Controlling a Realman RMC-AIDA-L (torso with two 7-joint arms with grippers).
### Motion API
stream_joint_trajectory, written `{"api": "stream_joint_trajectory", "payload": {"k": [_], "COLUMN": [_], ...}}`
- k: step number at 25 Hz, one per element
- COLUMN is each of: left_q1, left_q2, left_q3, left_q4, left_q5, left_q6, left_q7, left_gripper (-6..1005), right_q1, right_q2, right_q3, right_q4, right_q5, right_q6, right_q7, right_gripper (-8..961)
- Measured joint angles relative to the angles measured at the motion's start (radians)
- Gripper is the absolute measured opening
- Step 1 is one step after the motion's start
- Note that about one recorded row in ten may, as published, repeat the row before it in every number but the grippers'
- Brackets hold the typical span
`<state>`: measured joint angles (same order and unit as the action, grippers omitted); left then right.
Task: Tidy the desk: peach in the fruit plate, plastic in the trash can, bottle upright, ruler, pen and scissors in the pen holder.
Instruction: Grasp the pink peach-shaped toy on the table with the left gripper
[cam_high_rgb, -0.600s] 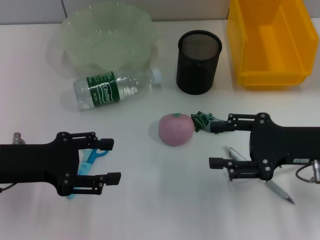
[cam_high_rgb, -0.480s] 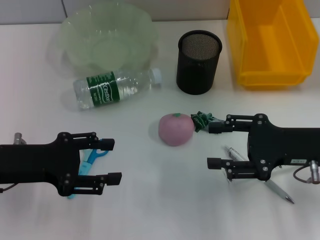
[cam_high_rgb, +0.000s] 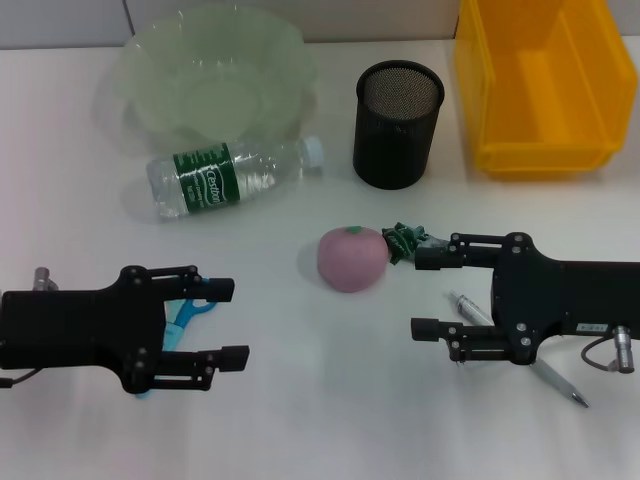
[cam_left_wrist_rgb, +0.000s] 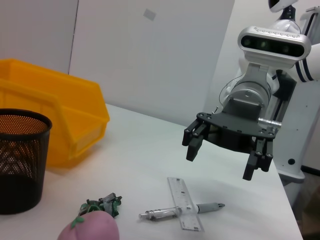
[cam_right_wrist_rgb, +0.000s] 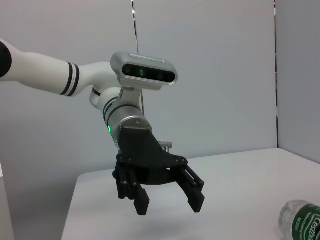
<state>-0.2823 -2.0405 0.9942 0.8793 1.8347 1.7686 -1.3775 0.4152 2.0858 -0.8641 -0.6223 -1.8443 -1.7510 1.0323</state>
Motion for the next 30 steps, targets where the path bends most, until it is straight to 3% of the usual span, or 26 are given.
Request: {"api": "stream_joint_trajectory", "payload": {"k": [30], "left_q1": [0.0], "left_q2": [-0.006], "left_q3": [-0.003], "left_q4": [-0.023], "left_q5": [0.009], "left_q6": [-0.003], "left_q7": [0.009], "left_gripper": [768], "right_q1": [0.0], "right_q2": [0.0], "right_q3": [0.005], "right_q4": [0.098], "right_q5": [0.016], "right_q6": [-0.001], "right_q7": [-0.057], "right_gripper": [703]}}
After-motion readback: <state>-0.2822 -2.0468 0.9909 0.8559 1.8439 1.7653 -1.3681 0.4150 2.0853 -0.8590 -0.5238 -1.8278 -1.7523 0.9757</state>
